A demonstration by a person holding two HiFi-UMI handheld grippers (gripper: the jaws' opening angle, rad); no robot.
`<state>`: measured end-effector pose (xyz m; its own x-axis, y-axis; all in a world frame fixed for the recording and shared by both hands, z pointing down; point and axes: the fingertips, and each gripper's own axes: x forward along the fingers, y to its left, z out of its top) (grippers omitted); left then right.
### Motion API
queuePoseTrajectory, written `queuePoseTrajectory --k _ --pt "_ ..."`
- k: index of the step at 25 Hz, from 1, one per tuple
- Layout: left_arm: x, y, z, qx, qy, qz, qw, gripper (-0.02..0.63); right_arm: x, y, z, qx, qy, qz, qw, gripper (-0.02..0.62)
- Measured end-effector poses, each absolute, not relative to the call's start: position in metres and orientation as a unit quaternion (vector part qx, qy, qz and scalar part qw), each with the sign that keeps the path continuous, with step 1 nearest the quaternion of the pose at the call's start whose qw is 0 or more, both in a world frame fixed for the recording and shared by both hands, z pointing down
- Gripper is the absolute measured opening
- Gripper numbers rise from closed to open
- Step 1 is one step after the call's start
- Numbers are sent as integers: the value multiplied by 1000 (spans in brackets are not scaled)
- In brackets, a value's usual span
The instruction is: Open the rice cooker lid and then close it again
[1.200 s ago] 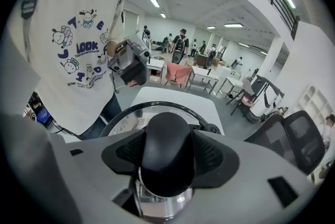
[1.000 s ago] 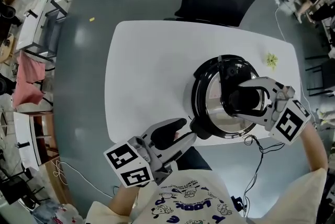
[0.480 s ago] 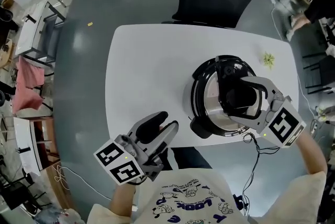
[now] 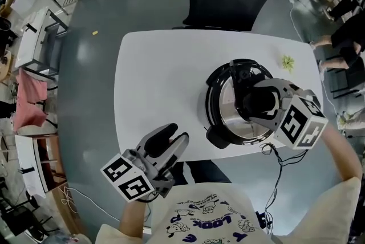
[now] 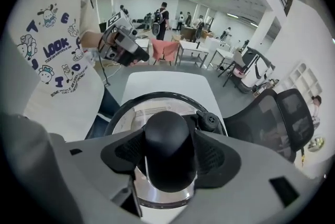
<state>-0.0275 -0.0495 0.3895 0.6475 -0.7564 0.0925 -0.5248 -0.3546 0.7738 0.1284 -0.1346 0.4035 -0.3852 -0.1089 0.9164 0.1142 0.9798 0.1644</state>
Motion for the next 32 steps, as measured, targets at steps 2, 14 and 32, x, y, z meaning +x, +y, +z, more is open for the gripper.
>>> queuePoseTrajectory --k 2,14,32 --pt "-30 -48 389 810 -396 -142 409 192 128 -132 402 -25 -820 -115 560 301" --pt "-34 -51 389 807 -403 -143 407 190 134 -125 401 -117 -808 -201 542 288" --pt "-28 -46 386 805 -409 -141 405 189 131 -124 407 -174 -804 -196 534 290"
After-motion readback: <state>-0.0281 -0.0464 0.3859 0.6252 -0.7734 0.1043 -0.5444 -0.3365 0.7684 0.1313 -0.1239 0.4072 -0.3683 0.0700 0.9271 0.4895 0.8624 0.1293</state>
